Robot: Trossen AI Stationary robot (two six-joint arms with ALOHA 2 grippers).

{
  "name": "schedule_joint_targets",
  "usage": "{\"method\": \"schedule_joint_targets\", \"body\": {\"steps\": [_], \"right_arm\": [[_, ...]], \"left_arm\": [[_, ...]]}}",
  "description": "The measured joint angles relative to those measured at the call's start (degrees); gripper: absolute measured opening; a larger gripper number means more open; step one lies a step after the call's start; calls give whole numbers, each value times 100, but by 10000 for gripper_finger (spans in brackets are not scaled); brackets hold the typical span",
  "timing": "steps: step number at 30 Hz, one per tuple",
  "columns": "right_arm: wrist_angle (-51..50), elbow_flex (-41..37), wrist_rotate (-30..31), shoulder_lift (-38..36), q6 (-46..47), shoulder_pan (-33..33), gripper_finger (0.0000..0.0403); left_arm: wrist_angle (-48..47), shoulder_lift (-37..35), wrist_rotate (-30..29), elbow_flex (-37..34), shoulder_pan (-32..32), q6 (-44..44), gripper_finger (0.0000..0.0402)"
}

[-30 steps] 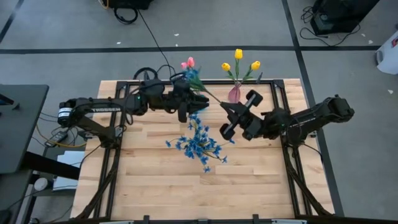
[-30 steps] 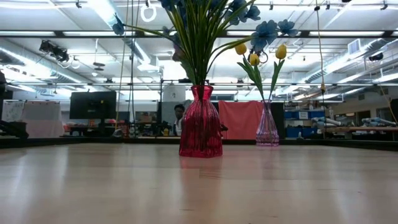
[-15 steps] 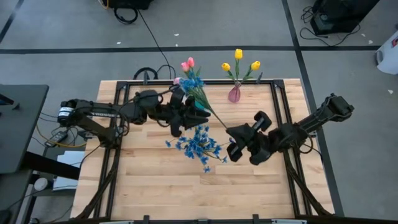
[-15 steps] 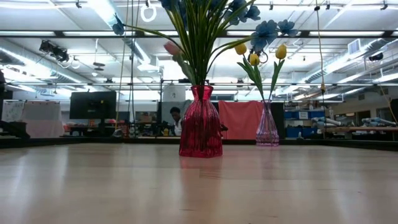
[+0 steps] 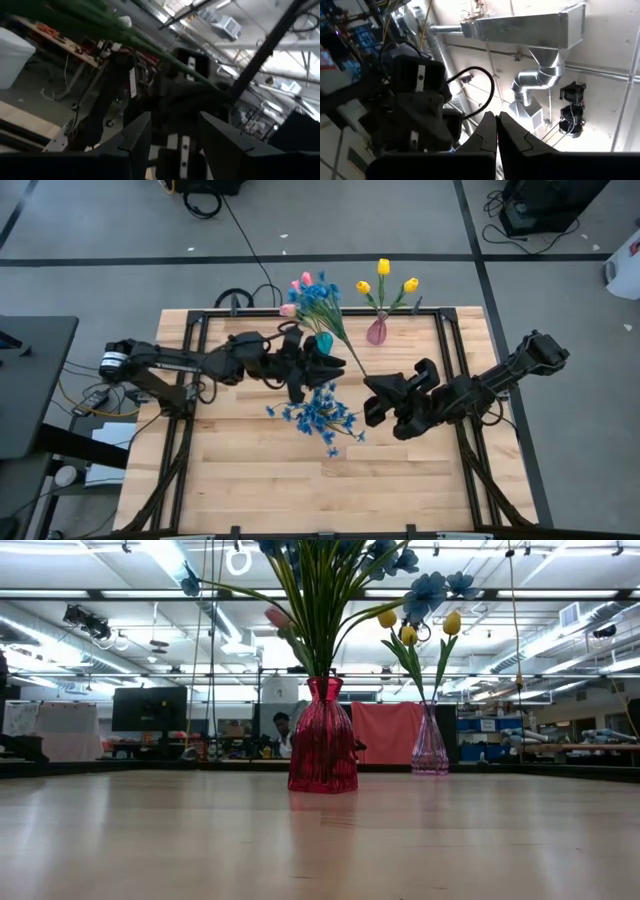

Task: Sort flowers into vase by color
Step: Put the blue flower into the red vase

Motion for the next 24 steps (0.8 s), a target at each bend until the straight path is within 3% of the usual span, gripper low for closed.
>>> {"method": "schedule_joint_targets", "body": {"steps": [9, 19, 24], "right_arm": [[-500, 2, 343, 33, -88, -41, 11], [-665, 4, 498, 50, 43, -25, 11], [-730, 4, 565, 50, 221, -21, 11]], "left_arm": [[1369, 451, -15, -2, 172, -452, 168], [1632, 461, 40, -2, 357, -425, 166], [1632, 461, 190, -2, 428, -429, 144]]}}
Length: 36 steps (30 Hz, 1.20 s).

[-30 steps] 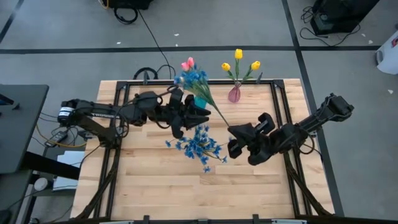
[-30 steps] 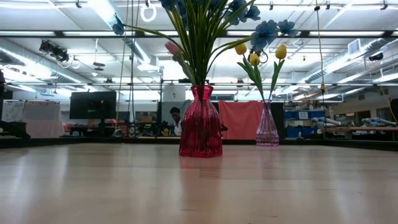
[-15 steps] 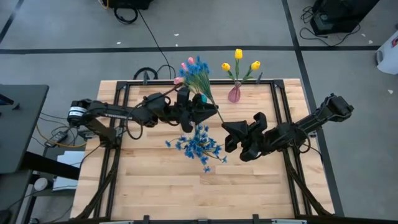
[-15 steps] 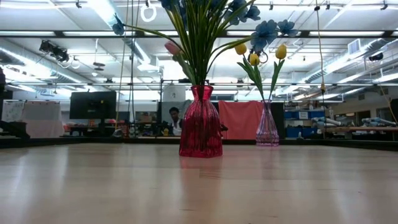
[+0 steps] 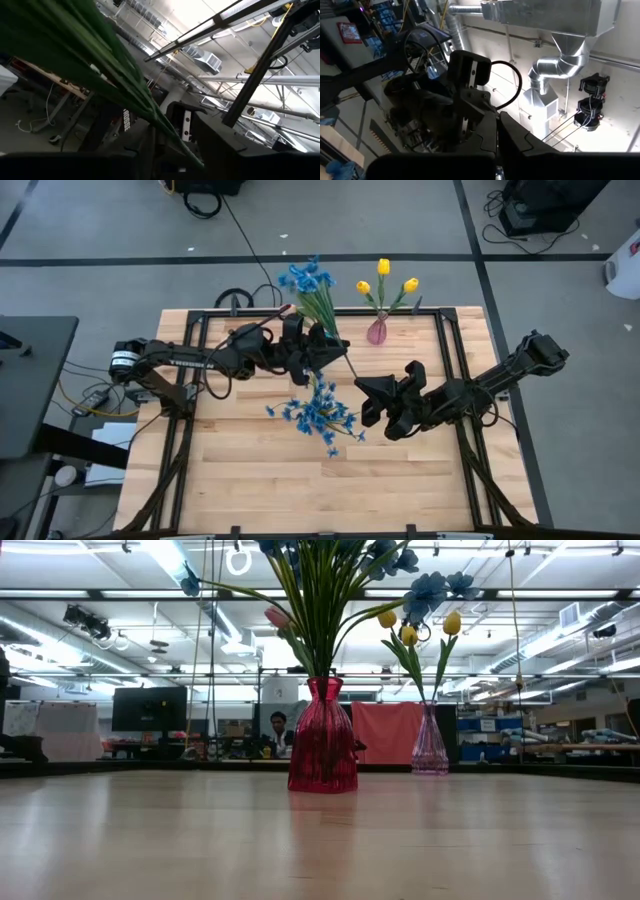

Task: Sort flowers into vase by color
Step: Put the blue flower into the red vase

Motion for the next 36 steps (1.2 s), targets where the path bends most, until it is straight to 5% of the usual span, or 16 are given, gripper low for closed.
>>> {"method": "schedule_joint_targets", "body": {"steps": [11, 23, 30, 36], "right_arm": [[-21, -7, 528, 4, 751, -26, 56], [106, -7, 1600, 7, 2662, 183, 222], [-869, -4, 2397, -318, 3804, 514, 250], [-3109, -4, 1400, -916, 6042, 223, 239]], "left_arm": [[55, -29, 269, 8, 88, 283, 23], [-550, -264, 1558, -4, 411, 876, 26], [-3092, -1228, 1849, 266, 137, 2900, 26], [-5287, -1580, 743, 1014, -400, 3847, 26]]}}
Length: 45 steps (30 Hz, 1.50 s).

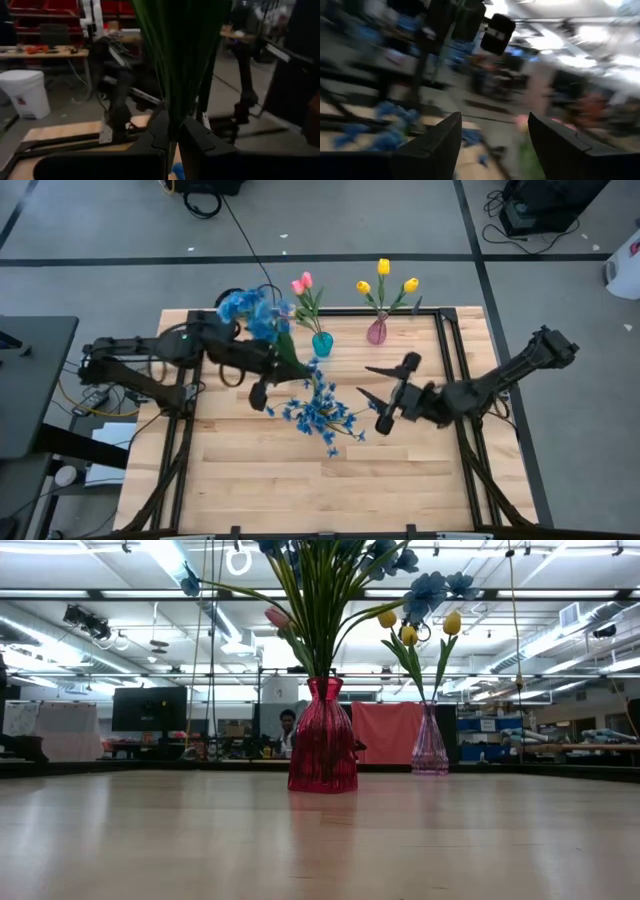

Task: Sort flowers into vase by color
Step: Put the blue flower into the red vase

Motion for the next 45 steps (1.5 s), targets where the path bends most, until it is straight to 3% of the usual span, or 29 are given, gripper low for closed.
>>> {"method": "schedule_joint_targets", "body": {"steps": [3, 7, 11, 20, 26, 30, 38, 41, 45], "right_arm": [[-688, 4, -1478, -248, 1058, -420, 234], [-1132, 4, -3560, -328, 1761, -836, 231], [-2023, 2, -4617, -361, 1966, -940, 231], [-4448, -2, -4659, -1108, 3470, -944, 230], [-4830, -326, -4629, -1037, 4645, -940, 230], [-4131, -1019, -4633, -673, 4939, -940, 230], [-860, -2531, -4604, 378, 4963, -967, 230], [-11, -2809, -4406, 785, 5090, -968, 230], [663, -2865, -4096, 1307, 5039, -978, 230]], "left_arm": [[-325, -57, -132, 197, -323, 57, 27], [-521, -153, -142, 227, -843, 207, 27], [-1116, -136, -502, 219, -1428, 395, 27], [-1705, -123, -2202, -82, -2812, 302, 27], [-1562, -121, -3111, -852, -3362, -199, 27], [-846, -121, -3327, -1507, -3551, -525, 27], [1089, -114, -3748, -3053, -3894, -1038, 27], [1770, -116, -4011, -3425, -4090, -1148, 27], [1923, -109, -4207, -3687, -4207, -1150, 28]]}}
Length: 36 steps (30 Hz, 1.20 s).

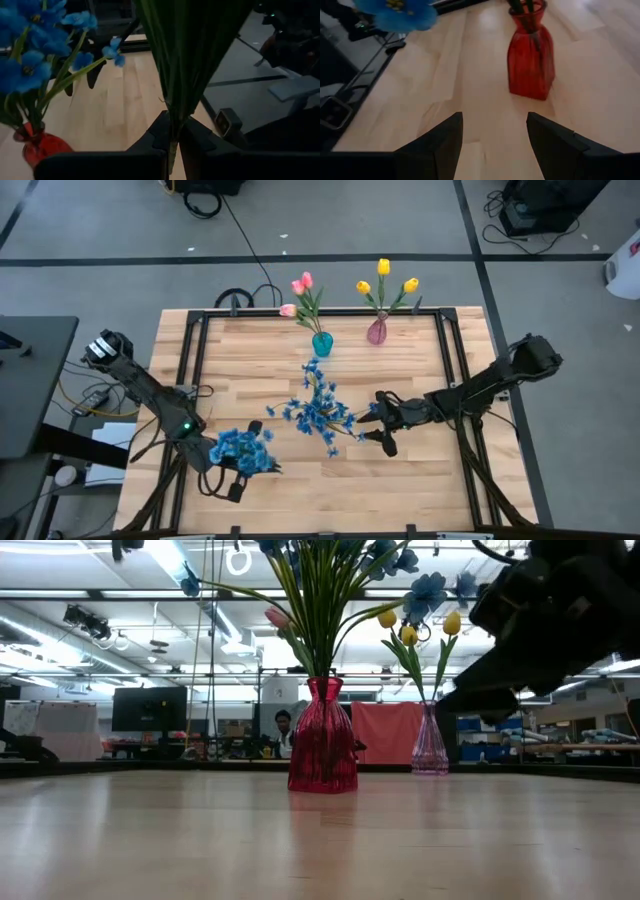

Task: Sort flowers into vase by color
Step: Put the blue flower into the red vase

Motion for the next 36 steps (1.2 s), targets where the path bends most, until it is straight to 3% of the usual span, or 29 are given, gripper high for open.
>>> {"method": "schedule_joint_targets", "body": {"steps": [10, 21, 31, 36], "right_arm": [[1420, 0, -45, 1064, -281, -485, 230], [2873, 136, 241, 2384, -439, -782, 234], [3324, 315, 519, 2905, -566, -819, 296], [3360, 334, 521, 2901, -548, -836, 319]], "left_arm": [[46, 14, -35, -190, 4, 137, 40], [1493, 840, -357, -743, 26, 630, 39], [1591, 1523, -576, -770, 44, 642, 37], [2743, 1611, -548, -1332, 134, 1005, 37]]}}
